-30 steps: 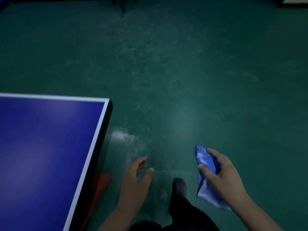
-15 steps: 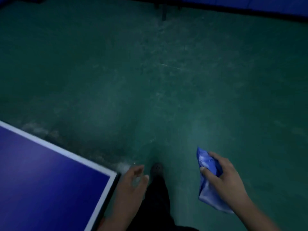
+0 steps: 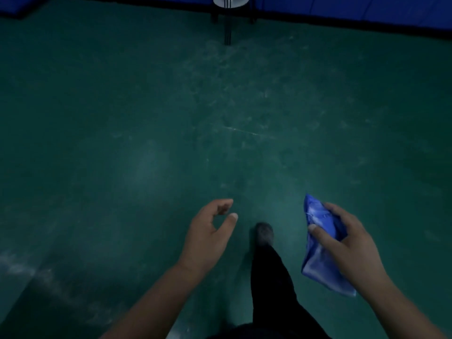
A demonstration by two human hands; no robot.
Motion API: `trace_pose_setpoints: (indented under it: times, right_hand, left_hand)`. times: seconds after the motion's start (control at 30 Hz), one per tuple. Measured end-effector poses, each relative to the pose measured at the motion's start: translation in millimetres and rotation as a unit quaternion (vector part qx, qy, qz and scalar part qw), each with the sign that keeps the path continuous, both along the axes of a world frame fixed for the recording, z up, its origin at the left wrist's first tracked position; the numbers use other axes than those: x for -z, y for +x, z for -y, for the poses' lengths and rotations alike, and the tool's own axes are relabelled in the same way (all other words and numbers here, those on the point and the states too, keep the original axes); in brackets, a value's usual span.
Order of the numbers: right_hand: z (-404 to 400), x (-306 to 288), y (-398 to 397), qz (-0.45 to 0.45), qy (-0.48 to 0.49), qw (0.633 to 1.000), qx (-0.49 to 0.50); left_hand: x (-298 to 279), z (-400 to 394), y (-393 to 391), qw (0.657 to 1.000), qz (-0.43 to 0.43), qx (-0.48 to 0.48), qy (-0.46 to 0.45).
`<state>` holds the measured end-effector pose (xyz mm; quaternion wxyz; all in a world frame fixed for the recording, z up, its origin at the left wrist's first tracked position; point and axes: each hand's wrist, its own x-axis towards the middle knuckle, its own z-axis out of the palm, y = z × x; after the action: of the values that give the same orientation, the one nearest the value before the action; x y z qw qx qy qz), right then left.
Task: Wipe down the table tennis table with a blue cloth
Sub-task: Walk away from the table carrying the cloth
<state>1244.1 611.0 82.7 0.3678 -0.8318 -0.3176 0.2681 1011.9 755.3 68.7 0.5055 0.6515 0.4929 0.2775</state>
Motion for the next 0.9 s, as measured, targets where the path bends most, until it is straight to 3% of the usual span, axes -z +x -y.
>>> trace_pose_setpoints:
  times: [0.23,0.37,0.53,0.67,0.9]
  right_hand:
    - [-221.8,1.2,124.1,-0.012,-0.016,0.998,-0.057]
    - [-357.0,-6.5,178.7,0.000,-0.012,0.994,-0.109]
    - [-527.8,11.6,228.8,0.005,-0.003,0.993,-0.122]
    - [-660.9,25.3,255.0,-0.007,-0.025,0.994,-0.107]
    - [-881.8,-0.8,312.4,0.002,-0.013,0.996,-0.088]
  left_hand:
    - [0.1,-182.7,112.7,0.993,0.030,-0.082,-0.073]
    - [-11.8,-298.3,142.6,0.992,0.013,-0.111,-0.054]
    - [13.5,-450.1,170.3,0.983,0.001,-0.165,-0.078]
    - [30.7,-585.9,200.5,0.984,0.016,-0.157,-0.086]
    - [-3.2,-836.2,275.1,0.992,0.023,-0.107,-0.056]
